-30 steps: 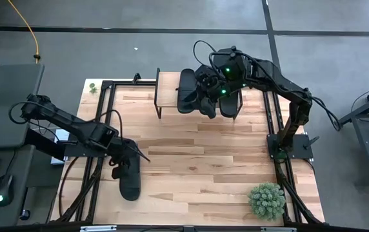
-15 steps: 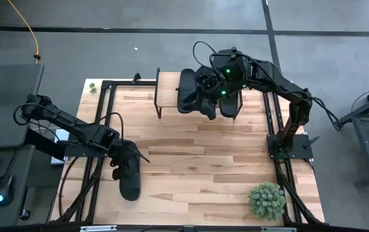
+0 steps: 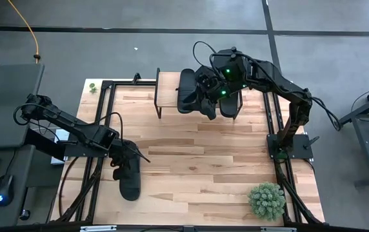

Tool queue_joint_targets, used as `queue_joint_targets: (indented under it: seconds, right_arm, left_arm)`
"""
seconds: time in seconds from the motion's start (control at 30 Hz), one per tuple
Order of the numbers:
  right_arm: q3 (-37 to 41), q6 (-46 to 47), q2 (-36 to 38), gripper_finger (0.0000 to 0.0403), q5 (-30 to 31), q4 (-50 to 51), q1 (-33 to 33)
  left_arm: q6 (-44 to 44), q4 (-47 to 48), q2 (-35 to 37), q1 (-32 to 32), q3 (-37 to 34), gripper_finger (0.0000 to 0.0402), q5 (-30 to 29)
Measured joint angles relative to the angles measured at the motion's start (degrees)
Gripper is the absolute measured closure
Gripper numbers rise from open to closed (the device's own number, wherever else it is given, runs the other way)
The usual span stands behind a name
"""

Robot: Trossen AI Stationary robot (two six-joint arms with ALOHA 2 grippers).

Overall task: Pick and place slides into the shelf
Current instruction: Put the black slide on the shelf

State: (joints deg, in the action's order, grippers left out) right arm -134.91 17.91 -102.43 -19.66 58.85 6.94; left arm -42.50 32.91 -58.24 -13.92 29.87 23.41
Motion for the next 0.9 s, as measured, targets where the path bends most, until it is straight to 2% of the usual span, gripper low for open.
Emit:
queue_joint_targets:
  seconds: [0.4, 0.6, 0.9]
  right_arm:
    - [0.0, 0.2, 0.0, 0.0245, 0.0, 0.0, 0.0]
    - [0.0, 1.4, 0.0, 0.0245, 0.0, 0.0, 0.0]
    - [0.0, 1.1, 0.0, 0.0245, 0.9, -0.2, -1.0]
  left_arm:
    - [0.0, -0.7, -1.6, 0.0, -0.2, 0.0104, 1.1]
    - [-2.7, -11.1, -5.5, -0.9, -3.4, 0.0104, 4.9]
    - [-5.8, -17.3, -8.7, -6.3, -3.5, 0.0104, 5.3]
